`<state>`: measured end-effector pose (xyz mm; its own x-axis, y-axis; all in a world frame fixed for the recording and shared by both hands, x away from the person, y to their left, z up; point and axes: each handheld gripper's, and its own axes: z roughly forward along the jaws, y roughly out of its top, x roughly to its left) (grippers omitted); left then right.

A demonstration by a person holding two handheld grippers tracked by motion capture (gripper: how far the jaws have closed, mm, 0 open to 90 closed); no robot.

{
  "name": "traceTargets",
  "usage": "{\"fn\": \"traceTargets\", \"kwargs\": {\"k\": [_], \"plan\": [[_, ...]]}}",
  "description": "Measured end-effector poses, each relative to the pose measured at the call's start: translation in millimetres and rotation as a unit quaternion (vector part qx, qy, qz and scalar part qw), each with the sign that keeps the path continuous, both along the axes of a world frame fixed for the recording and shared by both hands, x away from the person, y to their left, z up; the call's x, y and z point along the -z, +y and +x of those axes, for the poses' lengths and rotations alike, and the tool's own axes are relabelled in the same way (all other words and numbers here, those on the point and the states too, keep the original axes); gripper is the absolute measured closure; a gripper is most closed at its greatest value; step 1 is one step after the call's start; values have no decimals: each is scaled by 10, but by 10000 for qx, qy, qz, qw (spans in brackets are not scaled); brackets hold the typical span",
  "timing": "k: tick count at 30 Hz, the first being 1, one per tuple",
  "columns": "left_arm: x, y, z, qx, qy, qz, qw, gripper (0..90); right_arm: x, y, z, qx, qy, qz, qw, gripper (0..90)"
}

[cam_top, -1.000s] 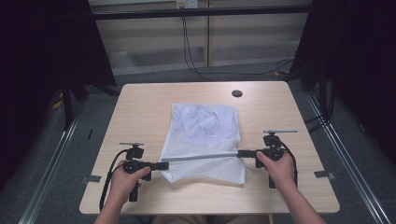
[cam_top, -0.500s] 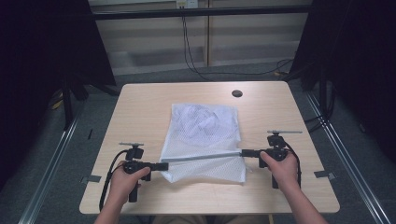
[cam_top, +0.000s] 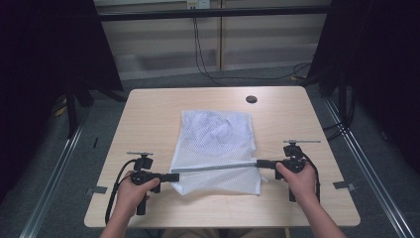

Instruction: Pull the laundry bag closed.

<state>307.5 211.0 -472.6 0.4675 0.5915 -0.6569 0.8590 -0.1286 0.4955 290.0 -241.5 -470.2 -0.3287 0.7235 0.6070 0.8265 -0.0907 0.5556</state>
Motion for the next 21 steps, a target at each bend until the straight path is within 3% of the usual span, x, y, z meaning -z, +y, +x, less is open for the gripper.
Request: {"fn": "traceTargets", "kwargs": {"k": [4,5,6,7,8,12,16,21], "plan": [[-13,4,-3,3,-59,-14,10000,678,11,-34,-16,86,-154,-76,9998,787],[-12,6,1,13,-86,13,10000,578,14,-52,-24,119,-203,28,9997,769],[-14,6,1,0,-96,25,10000,578,14,-52,-24,119,-203,28,9997,749],[-24,-14,-9,-153,-74,-46,9998,508,20,-56,-34,117,-267,61,9996,716],[-25,-2,1,-90,-145,0,9999,508,20,-56,-34,117,-267,61,9996,716],[-44,11,18,-229,-127,-60,9996,342,45,-46,-44,150,-420,86,9990,584],[-57,53,43,-263,-316,85,9991,250,55,-47,-40,172,-699,-94,9974,425],[-61,78,67,-387,-488,214,9978,225,62,-74,-44,125,-864,-279,9958,334]]}}
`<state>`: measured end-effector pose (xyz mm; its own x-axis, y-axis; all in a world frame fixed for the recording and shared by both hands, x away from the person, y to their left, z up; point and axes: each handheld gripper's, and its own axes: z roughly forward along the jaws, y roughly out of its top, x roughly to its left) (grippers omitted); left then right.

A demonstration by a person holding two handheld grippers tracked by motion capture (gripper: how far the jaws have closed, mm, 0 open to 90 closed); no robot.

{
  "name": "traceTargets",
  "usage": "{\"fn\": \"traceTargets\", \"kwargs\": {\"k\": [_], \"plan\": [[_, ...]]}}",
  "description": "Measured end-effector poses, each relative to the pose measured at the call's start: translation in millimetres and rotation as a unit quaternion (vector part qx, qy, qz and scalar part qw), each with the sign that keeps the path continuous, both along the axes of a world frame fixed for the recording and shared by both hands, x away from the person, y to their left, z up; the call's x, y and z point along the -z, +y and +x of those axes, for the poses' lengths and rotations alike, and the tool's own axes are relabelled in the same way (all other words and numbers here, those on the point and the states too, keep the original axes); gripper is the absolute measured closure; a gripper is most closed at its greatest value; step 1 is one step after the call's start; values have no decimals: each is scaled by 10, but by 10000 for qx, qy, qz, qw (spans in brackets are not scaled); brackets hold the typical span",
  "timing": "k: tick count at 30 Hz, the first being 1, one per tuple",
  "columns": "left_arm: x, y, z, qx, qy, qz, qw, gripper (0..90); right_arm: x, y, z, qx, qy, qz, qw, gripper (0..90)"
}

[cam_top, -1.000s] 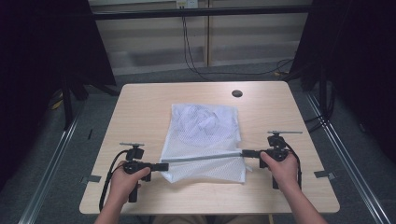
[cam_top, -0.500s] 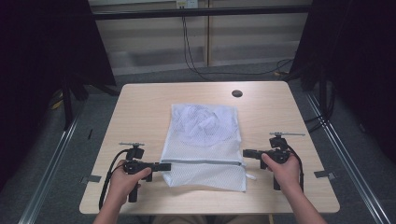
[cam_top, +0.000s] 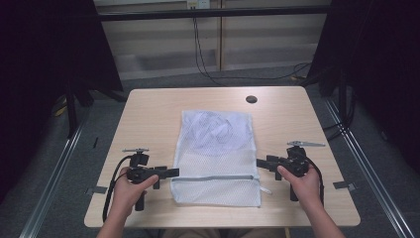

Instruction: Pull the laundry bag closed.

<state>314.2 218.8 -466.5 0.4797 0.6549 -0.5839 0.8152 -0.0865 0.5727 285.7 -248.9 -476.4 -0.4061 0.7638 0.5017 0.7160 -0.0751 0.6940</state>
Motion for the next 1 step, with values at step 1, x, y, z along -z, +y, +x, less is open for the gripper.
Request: {"fn": "traceTargets", "kwargs": {"k": [1], "plan": [[7,5,10,2,-41,78,10000,219,2,-4,0,10,-15,-24,10000,317]]}}
